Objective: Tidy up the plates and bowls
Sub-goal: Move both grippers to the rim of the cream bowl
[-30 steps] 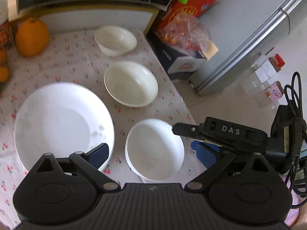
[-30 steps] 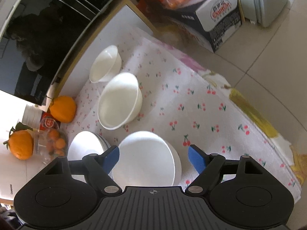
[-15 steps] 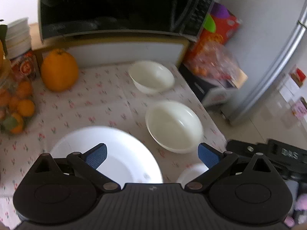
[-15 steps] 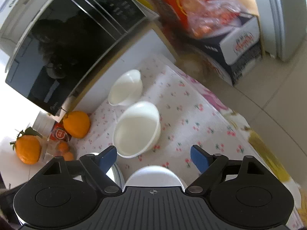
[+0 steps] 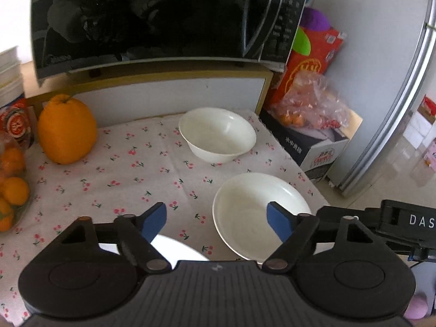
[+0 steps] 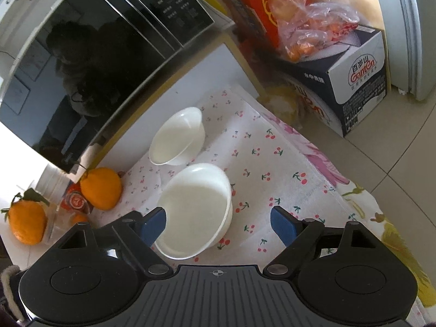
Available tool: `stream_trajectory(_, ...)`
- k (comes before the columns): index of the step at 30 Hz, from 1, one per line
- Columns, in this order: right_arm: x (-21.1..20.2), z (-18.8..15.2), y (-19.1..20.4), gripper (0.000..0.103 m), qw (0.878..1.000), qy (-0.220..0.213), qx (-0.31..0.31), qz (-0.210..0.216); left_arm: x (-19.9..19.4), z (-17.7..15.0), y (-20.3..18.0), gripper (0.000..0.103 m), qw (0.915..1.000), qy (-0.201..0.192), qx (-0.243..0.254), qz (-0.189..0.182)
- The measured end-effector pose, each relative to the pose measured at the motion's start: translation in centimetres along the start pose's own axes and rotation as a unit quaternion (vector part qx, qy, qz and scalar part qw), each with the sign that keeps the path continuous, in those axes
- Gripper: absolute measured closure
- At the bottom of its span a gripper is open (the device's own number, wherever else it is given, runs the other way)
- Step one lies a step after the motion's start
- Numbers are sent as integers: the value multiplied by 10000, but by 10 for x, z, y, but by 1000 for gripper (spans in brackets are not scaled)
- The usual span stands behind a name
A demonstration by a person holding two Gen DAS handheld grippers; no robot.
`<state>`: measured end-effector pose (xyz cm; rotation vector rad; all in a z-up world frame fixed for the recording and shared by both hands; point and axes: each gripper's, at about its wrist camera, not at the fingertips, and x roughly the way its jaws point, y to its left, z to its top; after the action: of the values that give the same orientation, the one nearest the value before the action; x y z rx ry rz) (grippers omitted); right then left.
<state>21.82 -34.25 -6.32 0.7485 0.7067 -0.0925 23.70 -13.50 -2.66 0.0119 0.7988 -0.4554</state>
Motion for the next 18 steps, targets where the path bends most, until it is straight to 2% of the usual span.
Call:
stream_trajectory(6, 14, -4, 2, 18, 9999, 130, -48, -44, 14, -1, -2, 40, 9998, 174, 4, -28)
stream_trajectory(12, 20, -5, 0, 36, 9998, 146, 45, -94, 19, -1, 2, 54, 9995, 311, -60, -77)
stream_trajectory(18, 26, -7, -4, 55, 9994, 218, 230, -120, 22, -4, 3, 63, 9988, 486, -40, -90)
